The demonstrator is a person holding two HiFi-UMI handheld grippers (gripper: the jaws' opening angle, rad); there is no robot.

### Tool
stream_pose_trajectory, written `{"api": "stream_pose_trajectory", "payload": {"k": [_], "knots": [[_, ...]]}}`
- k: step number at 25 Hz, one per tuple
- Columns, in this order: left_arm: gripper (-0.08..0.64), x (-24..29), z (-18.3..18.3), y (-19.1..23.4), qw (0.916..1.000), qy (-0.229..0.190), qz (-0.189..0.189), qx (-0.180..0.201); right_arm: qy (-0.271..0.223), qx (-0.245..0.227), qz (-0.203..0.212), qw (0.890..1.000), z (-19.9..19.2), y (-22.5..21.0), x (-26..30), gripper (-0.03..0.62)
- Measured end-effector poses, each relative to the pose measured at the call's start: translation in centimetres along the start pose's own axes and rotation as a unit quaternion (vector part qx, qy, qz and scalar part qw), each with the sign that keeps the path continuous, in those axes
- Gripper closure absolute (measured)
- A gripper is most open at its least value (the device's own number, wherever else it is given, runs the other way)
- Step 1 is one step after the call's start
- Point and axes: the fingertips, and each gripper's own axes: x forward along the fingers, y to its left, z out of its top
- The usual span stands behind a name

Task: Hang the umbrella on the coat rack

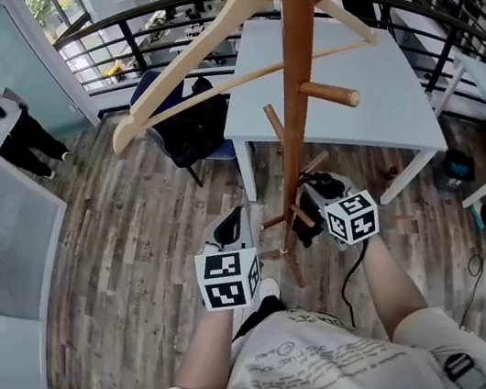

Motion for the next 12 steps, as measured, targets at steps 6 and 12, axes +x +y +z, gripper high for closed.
{"api": "stream_pose_trajectory", "payload": {"k": [6, 12], "knots": [[0.555, 0.6, -0.2, 0.4, 1.0, 0.005, 0.004, -0.001, 0.035, 0.015, 0.001, 0.999, -3.2, -0.7, 1.7, 0.46], [0.555, 1.1, -0.5, 0.5, 0.9999, 0.012, 0.007, 0.0, 0.066, 0.032, -0.003, 0.997, -6.6, -1.4, 2.7, 0.459]]}}
